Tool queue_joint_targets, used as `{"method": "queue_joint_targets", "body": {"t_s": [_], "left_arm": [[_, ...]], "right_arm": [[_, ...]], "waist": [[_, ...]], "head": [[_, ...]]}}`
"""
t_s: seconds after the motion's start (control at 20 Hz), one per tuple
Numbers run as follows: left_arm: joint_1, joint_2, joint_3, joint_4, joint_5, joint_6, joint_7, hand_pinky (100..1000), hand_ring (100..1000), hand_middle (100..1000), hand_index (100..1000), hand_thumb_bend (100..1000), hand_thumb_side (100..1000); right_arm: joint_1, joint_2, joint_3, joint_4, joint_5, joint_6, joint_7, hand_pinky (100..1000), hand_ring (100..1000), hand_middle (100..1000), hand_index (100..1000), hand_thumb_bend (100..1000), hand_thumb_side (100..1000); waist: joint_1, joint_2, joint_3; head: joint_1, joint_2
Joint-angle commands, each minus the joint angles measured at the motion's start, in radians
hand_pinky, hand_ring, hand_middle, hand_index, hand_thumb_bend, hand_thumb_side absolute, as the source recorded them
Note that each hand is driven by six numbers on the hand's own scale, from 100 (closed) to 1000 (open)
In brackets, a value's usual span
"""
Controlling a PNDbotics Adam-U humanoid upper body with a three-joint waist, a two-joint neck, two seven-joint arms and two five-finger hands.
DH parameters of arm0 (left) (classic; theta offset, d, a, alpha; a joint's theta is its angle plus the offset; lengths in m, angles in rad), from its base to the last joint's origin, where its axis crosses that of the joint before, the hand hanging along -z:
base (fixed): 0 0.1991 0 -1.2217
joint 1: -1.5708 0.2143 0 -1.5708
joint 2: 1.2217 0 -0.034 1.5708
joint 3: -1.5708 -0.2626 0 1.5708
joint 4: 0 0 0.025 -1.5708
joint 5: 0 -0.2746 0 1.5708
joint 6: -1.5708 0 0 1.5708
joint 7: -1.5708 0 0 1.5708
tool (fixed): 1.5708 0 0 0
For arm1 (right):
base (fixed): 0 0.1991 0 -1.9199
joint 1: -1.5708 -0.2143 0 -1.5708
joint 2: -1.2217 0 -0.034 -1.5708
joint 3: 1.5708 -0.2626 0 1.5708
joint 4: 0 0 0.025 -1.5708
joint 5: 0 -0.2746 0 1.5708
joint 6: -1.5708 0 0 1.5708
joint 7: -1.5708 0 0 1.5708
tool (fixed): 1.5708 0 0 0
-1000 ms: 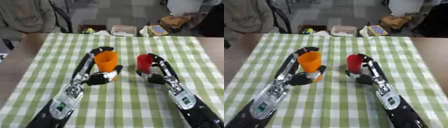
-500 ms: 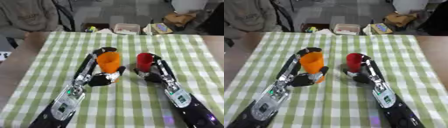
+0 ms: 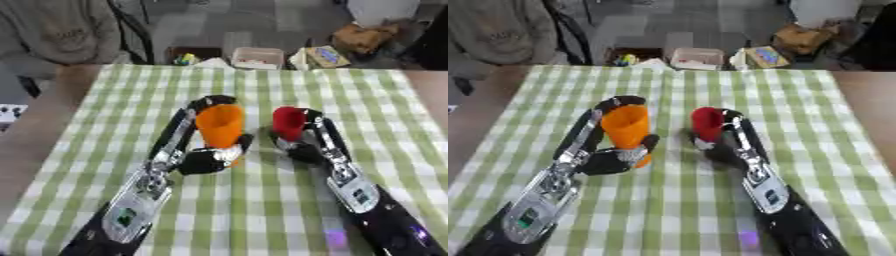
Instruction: Pour the contents of one cup into another cup.
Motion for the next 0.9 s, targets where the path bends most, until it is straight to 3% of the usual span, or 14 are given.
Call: {"method": "queue_joint_targets", "body": {"t_s": [0.05,0.2,0.4,0.9], "left_arm": [[-0.021,0.000,-0.001,-0.025,0.006,0.002,-0.003,373,208,115,792,176,225],[-0.021,0.001,0.000,-0.027,0.006,0.003,-0.002,373,209,115,792,175,225],[-0.018,0.006,0.004,-0.034,0.010,0.005,0.002,375,209,115,792,174,225],[-0.003,0.029,0.011,-0.053,0.022,0.012,0.007,379,217,117,790,169,226]], "right_arm": [[-0.016,0.005,-0.001,-0.014,-0.010,0.002,-0.037,625,615,475,605,239,242],[-0.014,0.003,0.001,-0.023,-0.026,0.004,-0.062,574,550,396,527,149,181],[-0.010,-0.004,0.003,-0.038,-0.052,0.007,-0.073,553,519,364,504,100,151],[0.009,-0.051,0.021,-0.096,-0.085,0.011,-0.020,513,487,352,496,100,120]], "waist": [[0.000,-0.011,0.003],[-0.001,-0.012,0.000],[-0.003,-0.013,-0.005],[-0.008,-0.026,-0.026]], "head": [[-0.003,-0.009],[-0.003,-0.010],[-0.001,-0.010],[0.007,-0.003]]}}
